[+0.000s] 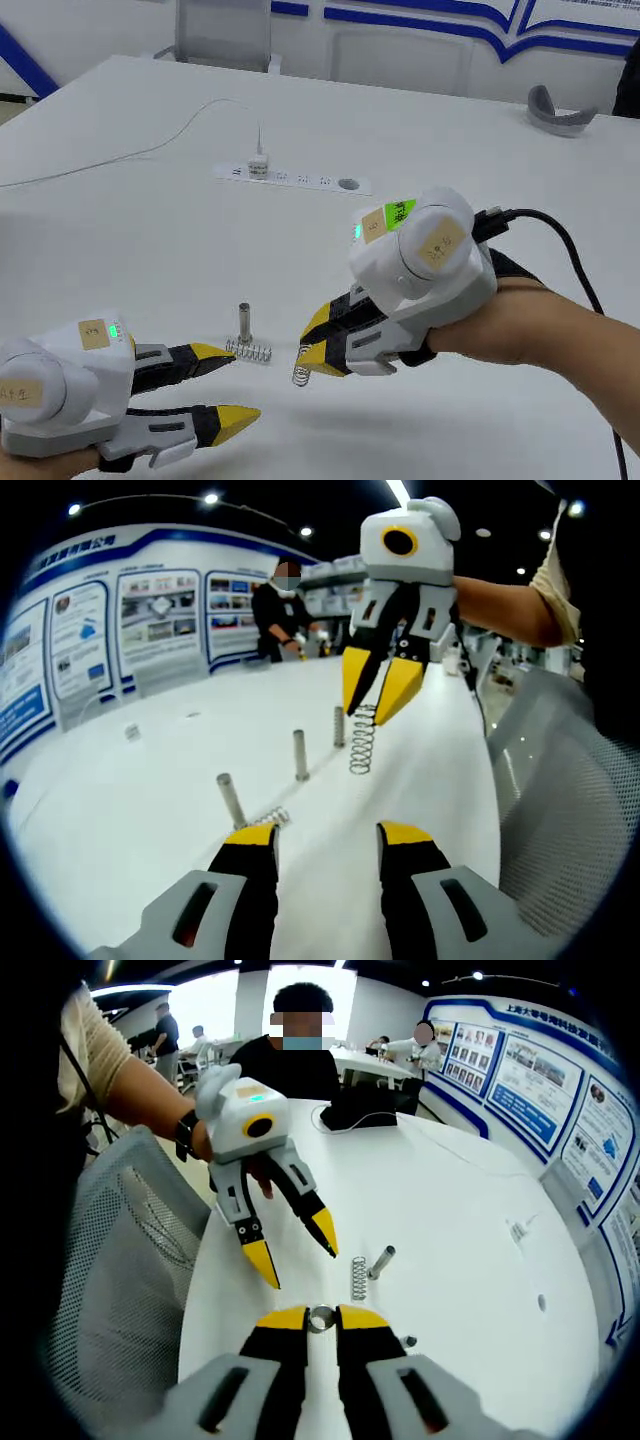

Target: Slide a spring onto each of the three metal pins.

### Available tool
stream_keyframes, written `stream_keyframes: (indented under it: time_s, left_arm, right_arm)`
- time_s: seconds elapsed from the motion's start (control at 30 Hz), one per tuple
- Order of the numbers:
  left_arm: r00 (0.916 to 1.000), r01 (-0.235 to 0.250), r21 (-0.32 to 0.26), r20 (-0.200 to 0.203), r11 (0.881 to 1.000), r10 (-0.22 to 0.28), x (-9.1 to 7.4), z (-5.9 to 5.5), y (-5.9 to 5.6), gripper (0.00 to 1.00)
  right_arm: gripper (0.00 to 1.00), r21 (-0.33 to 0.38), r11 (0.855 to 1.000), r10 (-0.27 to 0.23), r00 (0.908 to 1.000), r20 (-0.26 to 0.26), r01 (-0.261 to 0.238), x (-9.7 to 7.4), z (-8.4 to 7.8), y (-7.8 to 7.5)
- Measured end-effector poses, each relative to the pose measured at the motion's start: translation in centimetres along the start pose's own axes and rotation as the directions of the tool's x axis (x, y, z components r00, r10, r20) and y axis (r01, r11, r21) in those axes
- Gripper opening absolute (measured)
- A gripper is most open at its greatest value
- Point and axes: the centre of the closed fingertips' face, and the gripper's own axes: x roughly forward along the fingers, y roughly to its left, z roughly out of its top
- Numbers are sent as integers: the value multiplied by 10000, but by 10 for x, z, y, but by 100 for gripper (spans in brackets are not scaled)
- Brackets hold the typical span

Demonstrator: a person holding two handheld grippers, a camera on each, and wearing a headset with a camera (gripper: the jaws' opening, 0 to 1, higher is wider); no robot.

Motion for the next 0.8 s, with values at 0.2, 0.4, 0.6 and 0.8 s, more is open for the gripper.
stream_keyframes:
  time_s: [0.2, 0.4, 0.6, 0.8]
  left_arm:
    - [9997, -239, -108, -15, 9997, 239, -3, -3, 7, 43]
    - [9990, -436, -236, -38, 9988, 435, -6, -5, 12, 45]
    - [9984, -554, -332, -83, 9979, 551, -8, -7, 14, 47]
    - [9980, -626, -411, -101, 9972, 623, -8, -8, 15, 48]
  right_arm:
    - [11, 55, 9998, -191, 9998, -6, 191, -7, -1, -7]
    - [11, 166, 9990, -418, 9991, -60, 419, -13, -4, -15]
    - [11, 273, 9979, -585, 9982, -95, 587, -18, -7, -22]
    - [11, 310, 9965, -767, 9970, -134, 771, -22, -8, -31]
